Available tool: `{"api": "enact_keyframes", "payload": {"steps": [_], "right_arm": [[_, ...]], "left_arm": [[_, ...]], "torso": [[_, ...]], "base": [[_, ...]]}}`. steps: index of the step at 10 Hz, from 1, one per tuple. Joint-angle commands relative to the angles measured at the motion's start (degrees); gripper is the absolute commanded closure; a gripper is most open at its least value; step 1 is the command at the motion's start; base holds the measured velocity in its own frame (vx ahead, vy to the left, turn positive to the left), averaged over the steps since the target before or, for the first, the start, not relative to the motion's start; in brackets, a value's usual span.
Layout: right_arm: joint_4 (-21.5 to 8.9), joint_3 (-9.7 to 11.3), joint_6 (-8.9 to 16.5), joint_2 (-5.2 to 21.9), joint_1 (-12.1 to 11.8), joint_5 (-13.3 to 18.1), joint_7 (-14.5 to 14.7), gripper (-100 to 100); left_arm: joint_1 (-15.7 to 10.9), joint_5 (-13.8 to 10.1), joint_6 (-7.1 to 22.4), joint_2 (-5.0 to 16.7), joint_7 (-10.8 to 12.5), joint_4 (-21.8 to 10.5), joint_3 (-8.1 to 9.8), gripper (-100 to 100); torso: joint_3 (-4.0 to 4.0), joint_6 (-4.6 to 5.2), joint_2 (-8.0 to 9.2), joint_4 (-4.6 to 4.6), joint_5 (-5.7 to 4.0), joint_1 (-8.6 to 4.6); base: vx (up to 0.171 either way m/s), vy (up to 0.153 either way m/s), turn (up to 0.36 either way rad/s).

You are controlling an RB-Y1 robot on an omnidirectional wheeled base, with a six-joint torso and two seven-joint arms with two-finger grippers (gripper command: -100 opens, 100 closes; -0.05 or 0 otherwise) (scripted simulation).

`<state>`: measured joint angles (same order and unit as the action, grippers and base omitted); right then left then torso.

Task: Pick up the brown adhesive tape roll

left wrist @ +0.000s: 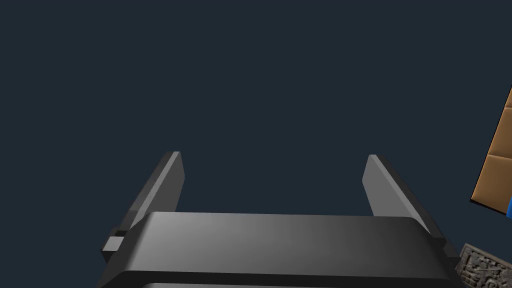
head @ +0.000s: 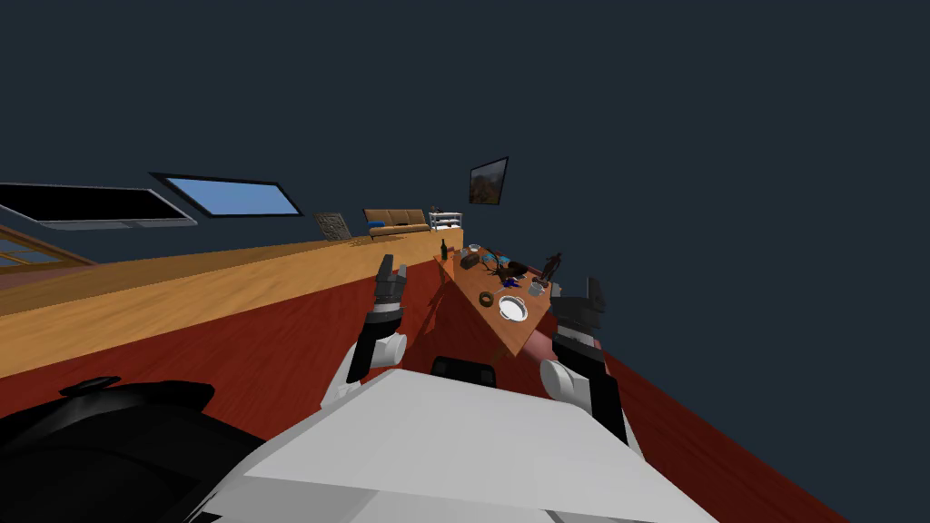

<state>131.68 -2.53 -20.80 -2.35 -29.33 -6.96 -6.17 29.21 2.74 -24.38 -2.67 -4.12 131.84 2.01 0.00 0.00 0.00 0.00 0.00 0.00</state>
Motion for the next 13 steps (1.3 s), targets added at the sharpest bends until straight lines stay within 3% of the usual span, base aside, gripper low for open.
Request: {"api": "enact_keyframes", "payload": {"steps": [1,4,13], "right_arm": [[-0.04,0.09,-0.18,2.31,-0.26,-1.59,-0.3,-100],[-0.37,0.49,-1.0,7.31,-1.26,-6.81,-1.49,-100],[-1.28,1.28,-3.13,12.45,-3.33,-20.88,-4.15,-100]], "left_arm": [[0.0,0.0,0.0,0.0,0.0,0.0,0.0,0],[-0.02,0.0,0.0,-0.01,0.0,0.0,-0.01,0],[0.0,0.0,0.0,0.0,0.0,0.0,0.0,0]], "torso": [[0.0,0.0,0.0,0.0,0.0,0.0],[0.29,-0.01,0.51,0.11,0.05,0.2],[0.08,0.01,0.13,0.04,0.0,-0.02]], "base": [[-0.052,0.04,0.056],[-0.133,0.055,0.084],[-0.053,0.014,0.065]]}}
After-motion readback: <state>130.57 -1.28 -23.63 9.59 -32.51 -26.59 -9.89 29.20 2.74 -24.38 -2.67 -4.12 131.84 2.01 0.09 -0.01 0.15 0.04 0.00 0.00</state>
